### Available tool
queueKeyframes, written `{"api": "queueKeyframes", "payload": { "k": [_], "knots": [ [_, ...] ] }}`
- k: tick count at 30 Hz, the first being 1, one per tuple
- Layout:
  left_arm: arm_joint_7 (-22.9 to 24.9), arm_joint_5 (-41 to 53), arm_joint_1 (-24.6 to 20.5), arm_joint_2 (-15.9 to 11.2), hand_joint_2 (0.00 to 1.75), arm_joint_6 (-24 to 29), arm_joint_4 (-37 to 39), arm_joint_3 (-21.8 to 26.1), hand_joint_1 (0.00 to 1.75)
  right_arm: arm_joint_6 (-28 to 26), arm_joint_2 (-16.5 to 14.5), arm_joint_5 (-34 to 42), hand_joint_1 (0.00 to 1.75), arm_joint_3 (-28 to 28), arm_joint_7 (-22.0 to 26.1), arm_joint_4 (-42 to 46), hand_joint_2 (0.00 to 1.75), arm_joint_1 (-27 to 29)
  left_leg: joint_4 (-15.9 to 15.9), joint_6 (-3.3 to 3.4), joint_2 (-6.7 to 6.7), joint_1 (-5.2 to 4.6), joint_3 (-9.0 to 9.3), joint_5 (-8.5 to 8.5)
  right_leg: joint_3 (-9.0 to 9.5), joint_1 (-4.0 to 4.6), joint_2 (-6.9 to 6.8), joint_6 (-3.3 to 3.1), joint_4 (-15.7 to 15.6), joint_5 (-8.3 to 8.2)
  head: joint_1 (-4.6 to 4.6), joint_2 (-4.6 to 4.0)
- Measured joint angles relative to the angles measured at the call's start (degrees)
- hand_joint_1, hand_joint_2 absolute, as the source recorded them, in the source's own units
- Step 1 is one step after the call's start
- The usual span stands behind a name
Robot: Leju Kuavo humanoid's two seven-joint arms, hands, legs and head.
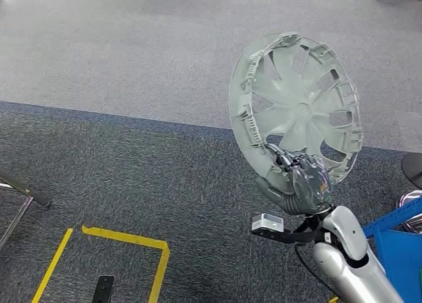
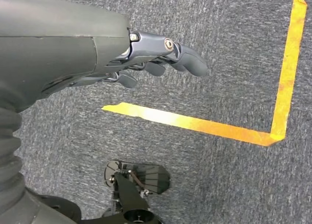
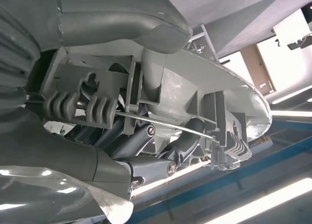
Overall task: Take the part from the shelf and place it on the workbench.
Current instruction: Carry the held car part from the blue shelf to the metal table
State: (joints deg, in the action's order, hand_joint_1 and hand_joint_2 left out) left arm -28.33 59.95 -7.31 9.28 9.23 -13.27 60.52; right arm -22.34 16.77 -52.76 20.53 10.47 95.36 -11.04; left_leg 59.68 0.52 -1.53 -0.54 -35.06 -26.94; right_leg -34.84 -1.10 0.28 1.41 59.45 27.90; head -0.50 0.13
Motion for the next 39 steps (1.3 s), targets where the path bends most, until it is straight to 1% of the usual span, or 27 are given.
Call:
{"api": "queueKeyframes", "payload": {
  "k": [2,4,5,6,7,8,10,11,12,16,18,20,21,22,23,24,25,26,28,30,32,33,35,36,37,38,39],
  "knots": [
    [0.0,0.0,0.0,-0.1,1.75,0.0,0.0,-0.1,0.0,0.0,0.0,0.0,1.75,0.0,0.0,0.0,1.75,0.1,3.3,-0.57,0.4,0.12,-1.34,-1.92,0.49,-0.16,-0.21,-0.64,-0.3,0.08,-0.18,0.0],
    [0.0,0.0,0.0,-0.1,1.75,0.0,0.0,-0.2,0.0,0.0,0.0,0.0,1.75,0.0,0.0,0.0,1.75,0.2,10.7,-1.02,0.67,0.33,-4.82,-4.99,0.89,-0.11,-0.42,-1.09,-0.3,0.38,-0.3,0.0],
    [0.0,0.0,0.1,0.0,1.75,0.0,0.0,-0.2,0.0,0.0,0.0,0.0,1.75,0.0,0.0,0.0,1.75,0.3,14.0,-1.16,0.69,0.44,-6.61,-5.96,1.07,-0.08,-0.48,-1.2,-0.3,0.54,-0.29,0.0],
    [0.0,0.0,0.2,0.0,1.75,0.0,0.0,-0.2,0.0,0.0,0.0,0.0,1.75,0.0,0.0,0.0,1.75,0.4,15.8,-1.23,0.7,0.53,-7.69,-5.95,1.27,-0.06,-0.51,-1.24,-0.3,0.71,-0.29,0.0],
    [0.0,0.0,0.2,0.0,1.75,0.0,0.0,-0.2,0.0,0.0,0.0,0.0,1.75,0.0,0.0,0.0,1.75,0.5,15.3,-1.23,0.71,0.61,-7.78,-4.78,1.52,-0.06,-0.51,-1.21,-0.3,0.9,-0.29,0.0],
    [0.0,0.0,0.3,0.0,1.75,0.1,0.0,-0.3,0.0,0.0,0.0,0.0,1.75,0.0,0.0,0.0,1.75,0.6,12.9,-1.14,0.74,0.66,-6.9,-2.72,1.85,-0.06,-0.51,-1.15,-0.3,1.13,-0.29,0.0],
    [0.0,0.0,0.3,0.0,1.75,0.2,0.0,-0.3,0.0,-0.1,0.0,0.0,1.75,0.0,0.0,0.0,1.75,0.7,5.5,-0.75,0.9,0.59,-3.8,1.37,2.49,0.01,-0.51,-0.83,-0.3,1.67,-0.27,0.0],
    [0.0,0.0,0.3,0.0,1.75,0.2,0.0,-0.3,0.0,-0.1,0.0,0.0,1.75,0.0,0.0,0.0,1.75,0.8,2.5,-0.52,0.98,0.47,-2.5,2.17,2.64,0.08,-0.49,-0.59,-0.3,1.89,-0.26,0.0],
    [0.0,0.0,0.2,-0.1,1.75,0.3,0.0,-0.3,0.0,-0.2,0.0,0.0,1.75,-0.1,0.0,0.0,1.75,0.8,0.9,-0.33,1.05,0.33,-1.74,2.21,2.66,0.12,-0.49,-0.32,-0.4,2.04,-0.24,0.0],
    [-0.1,0.0,0.3,-0.1,1.75,0.4,0.0,-0.4,0.0,-0.3,0.0,-0.1,1.75,-0.2,0.0,0.1,1.75,1.0,-0.8,0.65,0.99,0.31,-0.61,1.4,2.45,-0.04,-0.56,0.94,0.0,2.92,-0.17,0.0],
    [-0.1,0.0,0.2,-0.1,1.75,0.4,0.0,-0.4,0.0,-0.3,0.1,0.0,1.75,-0.2,0.0,0.2,1.75,1.1,-1.4,1.36,0.96,0.48,0.11,1.24,-0.29,-0.06,-0.42,1.17,5.2,5.2,-0.02,0.0],
    [-0.1,0.0,0.1,0.0,1.75,0.4,0.0,-0.4,0.0,-0.3,0.1,0.0,1.75,-0.3,0.0,0.2,1.75,1.2,-1.3,1.79,0.93,0.4,0.4,0.82,-5.03,-0.05,-0.35,1.33,12.9,7.68,0.05,0.0],
    [-0.1,0.0,0.1,0.0,1.75,0.4,0.0,-0.4,0.0,-0.3,0.1,0.0,1.75,-0.3,0.0,0.2,1.75,1.3,-1.3,1.82,0.89,0.35,0.64,0.58,-6.85,-0.06,-0.36,1.42,15.2,7.74,0.05,0.0],
    [-0.1,0.0,0.2,0.0,1.75,0.4,0.0,-0.4,0.0,-0.3,0.1,0.0,1.75,-0.4,0.0,0.2,1.75,1.4,-1.3,1.77,0.84,0.32,1.0,0.28,-7.61,-0.06,-0.36,1.45,15.4,6.59,0.05,0.0],
    [-0.1,0.0,0.2,0.0,1.75,0.4,0.0,-0.4,0.0,-0.3,0.1,0.0,1.75,-0.4,0.0,0.2,1.75,1.4,-1.2,1.65,0.77,0.33,1.48,-0.08,-7.18,-0.07,-0.37,1.43,13.3,4.36,0.05,0.0],
    [-0.1,0.0,0.2,0.0,1.75,0.4,0.0,-0.4,0.0,-0.3,0.1,0.0,1.75,-0.4,0.0,0.2,1.75,1.4,-1.2,1.47,0.71,0.34,2.04,-0.52,-5.81,-0.08,-0.37,1.37,9.6,1.6,0.06,0.0],
    [-0.1,0.0,0.2,0.0,1.75,0.4,0.0,-0.4,0.0,-0.3,0.2,0.0,1.75,-0.4,0.0,0.2,1.75,1.4,-1.1,1.23,0.66,0.27,2.47,-0.95,-4.16,-0.05,-0.34,1.27,6.0,-0.37,0.07,0.0],
    [-0.1,0.0,0.2,0.0,1.75,0.4,0.0,-0.4,0.0,-0.3,0.2,0.0,1.75,-0.4,0.0,0.2,1.75,1.3,-1.0,0.96,0.6,0.18,2.66,-1.3,-2.64,-0.02,-0.3,1.08,2.8,-1.42,0.06,0.0],
    [-0.1,0.0,0.1,0.0,1.75,0.4,0.0,-0.4,0.0,-0.3,0.2,0.0,1.75,-0.5,0.1,0.2,1.75,1.4,-0.7,0.48,0.5,0.01,2.56,-1.6,-1.34,0.13,-0.2,0.56,0.5,-1.17,-0.03,0.0],
    [-0.1,0.0,0.1,0.0,1.75,0.4,0.0,-0.4,0.0,-0.3,0.3,0.0,1.75,-0.5,0.0,0.2,1.75,1.5,-0.7,0.08,0.5,0.03,2.5,-1.89,-1.05,0.09,-0.2,-0.02,0.1,-0.87,-0.12,0.0],
    [-0.2,0.0,0.1,0.0,1.75,0.5,0.0,-0.4,0.0,-0.3,0.4,0.0,1.75,-0.6,0.0,0.2,1.75,1.5,1.4,-0.44,0.69,0.1,1.78,-3.11,-0.41,-0.07,-0.32,-0.6,-0.2,-0.59,-0.25,0.0],
    [-0.2,0.0,0.1,0.0,1.75,0.5,0.0,-0.4,0.0,-0.3,0.4,0.0,1.75,-0.6,0.0,0.2,1.75,1.6,4.1,-0.72,0.78,0.19,0.46,-4.26,-0.03,-0.12,-0.41,-0.9,-0.3,-0.39,-0.32,0.0],
    [-0.2,0.0,0.2,0.0,1.75,0.5,0.0,-0.4,0.0,-0.2,0.5,0.1,1.75,-0.5,0.0,0.2,1.75,1.6,11.7,-1.12,0.84,0.36,-3.77,-6.68,0.54,-0.05,-0.49,-1.3,-0.4,0.12,-0.38,0.0],
    [-0.2,0.1,0.3,0.0,1.75,0.5,0.0,-0.4,0.0,-0.2,0.5,0.1,1.75,-0.5,0.1,0.2,1.75,1.7,14.7,-1.22,0.84,0.42,-5.7,-7.09,0.86,-0.02,-0.49,-1.36,-0.3,0.4,-0.4,0.0],
    [-0.2,0.1,0.4,0.0,1.75,0.5,0.0,-0.4,0.0,-0.1,0.5,0.1,1.75,-0.5,0.1,0.2,1.75,1.7,15.7,-1.25,0.84,0.45,-6.77,-6.38,1.26,-0.01,-0.46,-1.36,-0.3,0.7,-0.38,0.0],
    [-0.2,0.1,0.5,0.0,1.75,0.4,0.0,-0.4,0.0,0.0,0.5,0.1,1.75,-0.5,0.1,0.2,1.75,1.7,14.5,-1.17,0.84,0.46,-6.78,-4.56,1.75,0.01,-0.43,-1.32,-0.3,1.03,-0.4,0.0],
    [-0.2,0.1,0.5,0.0,1.75,0.4,0.0,-0.4,0.0,0.1,0.5,0.1,1.75,-0.5,0.1,0.2,1.75,1.8,11.3,-0.99,0.84,0.46,-5.82,-1.91,2.34,0.01,-0.4,-1.25,-0.4,1.39,-0.39,0.0]
  ]
}}
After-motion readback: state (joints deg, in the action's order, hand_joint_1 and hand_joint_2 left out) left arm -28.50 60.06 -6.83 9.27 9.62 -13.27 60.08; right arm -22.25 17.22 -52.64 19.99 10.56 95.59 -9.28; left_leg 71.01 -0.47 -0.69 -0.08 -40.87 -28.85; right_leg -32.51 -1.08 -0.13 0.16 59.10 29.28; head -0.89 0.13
